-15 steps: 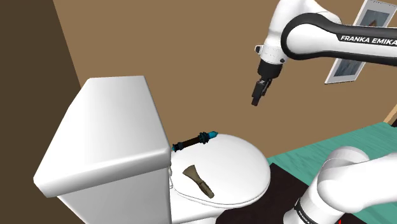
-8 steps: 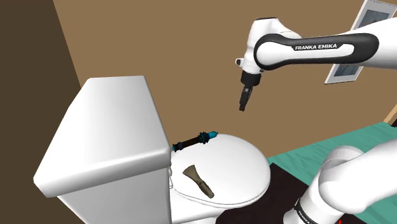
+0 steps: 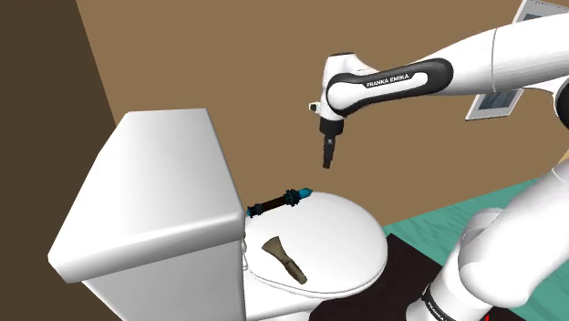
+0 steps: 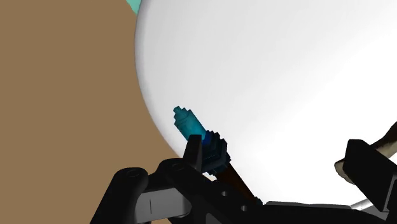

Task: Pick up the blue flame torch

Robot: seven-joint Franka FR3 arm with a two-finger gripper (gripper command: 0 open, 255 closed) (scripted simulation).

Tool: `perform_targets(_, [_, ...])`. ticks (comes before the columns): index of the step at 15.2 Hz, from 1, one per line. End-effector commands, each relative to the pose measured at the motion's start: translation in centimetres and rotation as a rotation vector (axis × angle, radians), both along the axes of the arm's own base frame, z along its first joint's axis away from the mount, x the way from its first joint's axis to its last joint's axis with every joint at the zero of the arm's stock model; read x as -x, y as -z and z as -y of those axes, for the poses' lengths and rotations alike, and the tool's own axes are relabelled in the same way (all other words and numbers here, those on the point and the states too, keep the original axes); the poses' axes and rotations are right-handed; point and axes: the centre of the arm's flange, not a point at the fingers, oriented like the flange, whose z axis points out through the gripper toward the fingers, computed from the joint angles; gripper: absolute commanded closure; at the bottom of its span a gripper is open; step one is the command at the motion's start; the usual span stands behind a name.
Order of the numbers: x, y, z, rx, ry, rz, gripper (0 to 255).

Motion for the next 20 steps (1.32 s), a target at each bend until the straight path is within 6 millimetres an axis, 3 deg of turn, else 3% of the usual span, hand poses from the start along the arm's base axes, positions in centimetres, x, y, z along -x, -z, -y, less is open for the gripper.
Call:
perform_targets(1, [-2.4, 2.3, -0.2, -0.004, -0.060, -0.022, 0])
perform_targets(13, [-13.0, 14.8, -4.6, -0.030, -0.403, -0.153, 0])
perform_targets(18, [-16.3, 20.1, -7.4, -0.040, -0.542, -0.205, 0])
perform_targets(20, [-16.3, 21.2, -7.4, -0.040, -0.542, -0.205, 0])
